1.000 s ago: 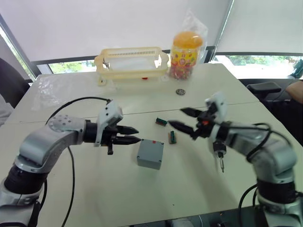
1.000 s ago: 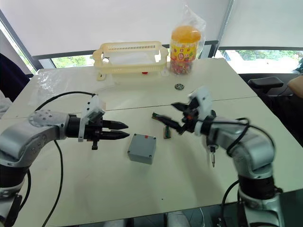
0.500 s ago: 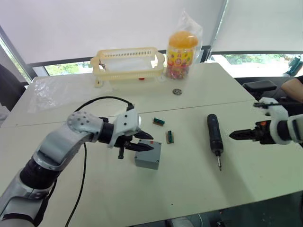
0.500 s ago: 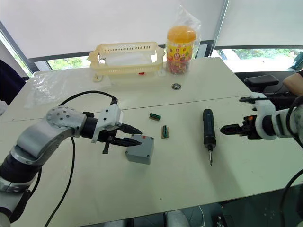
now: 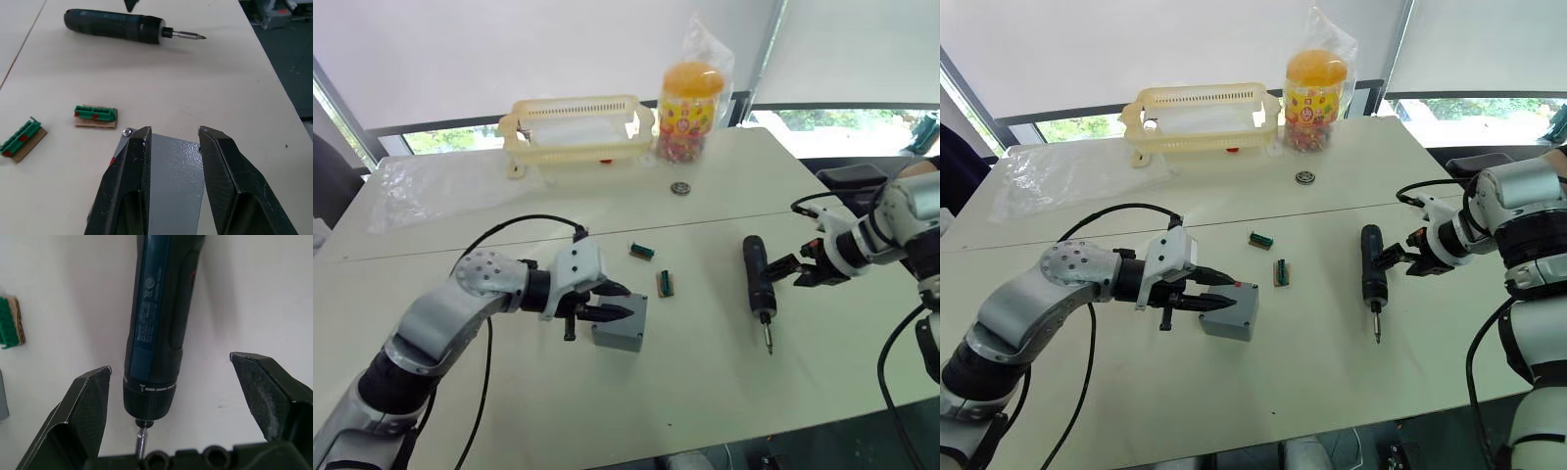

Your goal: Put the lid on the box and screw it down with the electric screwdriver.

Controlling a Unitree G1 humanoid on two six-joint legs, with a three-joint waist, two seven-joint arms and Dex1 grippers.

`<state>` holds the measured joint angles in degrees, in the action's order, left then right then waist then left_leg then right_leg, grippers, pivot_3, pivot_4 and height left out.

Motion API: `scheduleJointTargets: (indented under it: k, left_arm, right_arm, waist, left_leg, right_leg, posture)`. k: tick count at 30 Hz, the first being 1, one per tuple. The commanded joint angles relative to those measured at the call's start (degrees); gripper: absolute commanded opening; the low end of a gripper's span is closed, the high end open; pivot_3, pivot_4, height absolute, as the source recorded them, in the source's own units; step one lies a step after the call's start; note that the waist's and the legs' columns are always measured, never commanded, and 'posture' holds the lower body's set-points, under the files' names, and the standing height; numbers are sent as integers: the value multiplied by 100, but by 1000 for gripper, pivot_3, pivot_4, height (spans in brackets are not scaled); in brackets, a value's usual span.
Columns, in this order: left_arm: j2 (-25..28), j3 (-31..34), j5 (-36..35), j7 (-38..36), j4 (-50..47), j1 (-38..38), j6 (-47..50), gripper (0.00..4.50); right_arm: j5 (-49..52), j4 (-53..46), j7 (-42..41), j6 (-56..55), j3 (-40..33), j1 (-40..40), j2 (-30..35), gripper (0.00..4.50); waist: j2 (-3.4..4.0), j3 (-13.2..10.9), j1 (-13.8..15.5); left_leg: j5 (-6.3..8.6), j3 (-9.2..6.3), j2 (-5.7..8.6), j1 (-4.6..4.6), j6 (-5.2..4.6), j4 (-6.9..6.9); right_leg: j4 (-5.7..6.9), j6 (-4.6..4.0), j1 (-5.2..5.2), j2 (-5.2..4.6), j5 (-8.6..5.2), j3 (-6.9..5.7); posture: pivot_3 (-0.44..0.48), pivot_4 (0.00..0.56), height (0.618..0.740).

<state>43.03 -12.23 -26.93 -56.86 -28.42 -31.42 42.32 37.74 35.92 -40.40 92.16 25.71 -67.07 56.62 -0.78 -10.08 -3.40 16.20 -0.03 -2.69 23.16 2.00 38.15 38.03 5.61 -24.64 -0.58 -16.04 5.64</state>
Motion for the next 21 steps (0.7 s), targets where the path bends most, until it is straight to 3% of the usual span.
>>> scheduleJointTargets:
  k: [1,12,18,21]
  left_arm:
    - [-38,182,-103,180,-300,35,85,1498]
    - [-126,316,-315,565,-579,217,355,1498]
    - [-218,301,-380,703,-587,217,396,1498]
    - [-217,306,-410,735,-578,215,398,1498]
  right_arm:
    - [-26,36,-180,34,147,-162,-33,4287]
    - [141,-503,-287,34,630,272,-38,4287]
    - [-509,-324,10,-17,401,377,-561,4287]
    - [-729,-613,6,-94,546,588,-601,3426]
  waist:
    - [0,0,2]
    - [1,1,85]
    - [-14,10,71]
    - [-22,14,82]
  left_leg:
    - [0,0,0,0,0,1]
    - [0,-3,0,-1,0,2]
    - [0,-5,-1,-9,0,3]
    - [0,-3,-1,-19,0,6]
  right_leg:
    - [0,0,0,0,0,0]
    - [3,0,0,1,0,-1]
    - [3,0,9,3,1,-2]
    - [2,0,21,2,0,-1]
  posture:
    - [0,150,740]
    - [0,150,740]
    - [0,150,740]
    - [0,150,740]
